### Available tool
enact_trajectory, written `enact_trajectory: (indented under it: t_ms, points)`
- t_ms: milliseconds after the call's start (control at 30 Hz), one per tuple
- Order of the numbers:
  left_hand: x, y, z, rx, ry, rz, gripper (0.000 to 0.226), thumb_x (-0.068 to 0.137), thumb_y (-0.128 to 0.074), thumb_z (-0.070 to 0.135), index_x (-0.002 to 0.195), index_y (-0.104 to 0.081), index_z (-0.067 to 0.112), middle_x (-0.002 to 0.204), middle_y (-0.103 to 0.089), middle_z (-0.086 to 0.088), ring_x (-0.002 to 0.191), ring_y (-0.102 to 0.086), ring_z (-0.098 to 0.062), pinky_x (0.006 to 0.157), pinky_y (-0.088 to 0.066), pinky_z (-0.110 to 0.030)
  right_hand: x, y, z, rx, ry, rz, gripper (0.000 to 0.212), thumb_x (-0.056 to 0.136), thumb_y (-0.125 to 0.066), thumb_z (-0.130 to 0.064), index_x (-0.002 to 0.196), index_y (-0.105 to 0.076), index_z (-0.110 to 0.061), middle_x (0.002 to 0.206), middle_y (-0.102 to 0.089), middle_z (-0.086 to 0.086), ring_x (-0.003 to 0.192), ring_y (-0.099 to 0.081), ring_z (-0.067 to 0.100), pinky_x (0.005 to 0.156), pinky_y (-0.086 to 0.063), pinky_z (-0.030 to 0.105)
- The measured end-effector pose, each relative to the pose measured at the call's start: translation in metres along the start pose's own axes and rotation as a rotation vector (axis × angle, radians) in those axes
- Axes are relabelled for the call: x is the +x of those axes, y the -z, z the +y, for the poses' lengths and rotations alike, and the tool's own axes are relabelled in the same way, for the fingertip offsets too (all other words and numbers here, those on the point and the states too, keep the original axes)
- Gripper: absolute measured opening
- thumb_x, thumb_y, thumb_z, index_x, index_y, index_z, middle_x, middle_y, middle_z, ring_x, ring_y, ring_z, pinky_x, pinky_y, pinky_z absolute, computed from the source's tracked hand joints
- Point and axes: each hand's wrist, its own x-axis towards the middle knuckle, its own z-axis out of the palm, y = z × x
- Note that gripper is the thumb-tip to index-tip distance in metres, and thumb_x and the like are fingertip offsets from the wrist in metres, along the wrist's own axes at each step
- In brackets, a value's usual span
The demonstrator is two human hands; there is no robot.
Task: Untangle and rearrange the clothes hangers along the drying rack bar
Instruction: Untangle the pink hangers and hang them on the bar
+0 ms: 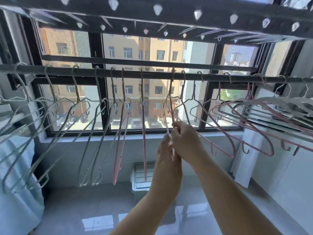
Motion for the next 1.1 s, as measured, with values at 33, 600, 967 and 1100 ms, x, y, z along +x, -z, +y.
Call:
enact_trajectory:
  t_ms: [33, 600, 967, 1100]
  points:
    - [0.004, 0.004, 0.002, -0.007, -0.016, 0.023, 0.054, 0.088, -0.038, 0.021, 0.139, -0.024, 0.014, 0.129, -0.05, -0.006, 0.116, -0.052, -0.011, 0.095, -0.046, -0.033, 0.003, -0.003, -0.004, 0.033, 0.025, 0.045, 0.032, 0.094, -0.039, -0.014, 0.122, -0.052, -0.006, 0.094, -0.057, 0.001, 0.086, -0.055, 0.014, 0.074, -0.042, 0.025]
    - [0.009, 0.006, -0.037, 0.019, 0.291, -0.167, 0.066, 0.09, -0.031, -0.003, 0.142, 0.009, 0.006, 0.154, 0.004, -0.009, 0.141, 0.002, -0.016, 0.099, 0.002, -0.01, 0.031, -0.051, 0.035, 0.202, -0.139, 0.0, 0.033, 0.088, -0.035, -0.005, 0.056, -0.039, -0.014, 0.051, -0.037, 0.001, 0.047, -0.034, 0.016, 0.05, -0.033, 0.029]
    - [0.017, 0.011, -0.13, 0.279, 0.442, -0.207, 0.07, 0.092, -0.044, 0.017, 0.144, 0.003, 0.011, 0.149, -0.012, -0.02, 0.137, -0.017, -0.032, 0.114, -0.016, -0.041, -0.052, -0.022, 0.124, 0.315, -0.115, -0.005, 0.022, 0.09, -0.05, -0.004, 0.102, -0.067, -0.011, 0.061, -0.05, -0.001, 0.043, -0.039, 0.002, 0.045, -0.031, 0.008]
    - [0.023, 0.023, -0.149, 0.376, 0.444, -0.229, 0.078, 0.092, -0.047, 0.025, 0.141, 0.014, 0.029, 0.152, -0.002, -0.014, 0.139, -0.007, -0.035, 0.112, -0.014, -0.053, -0.069, 0.004, 0.149, 0.308, -0.094, -0.055, 0.018, 0.08, -0.068, -0.012, 0.075, -0.072, -0.028, 0.051, -0.041, 0.003, 0.043, -0.031, 0.006, 0.045, -0.026, 0.013]
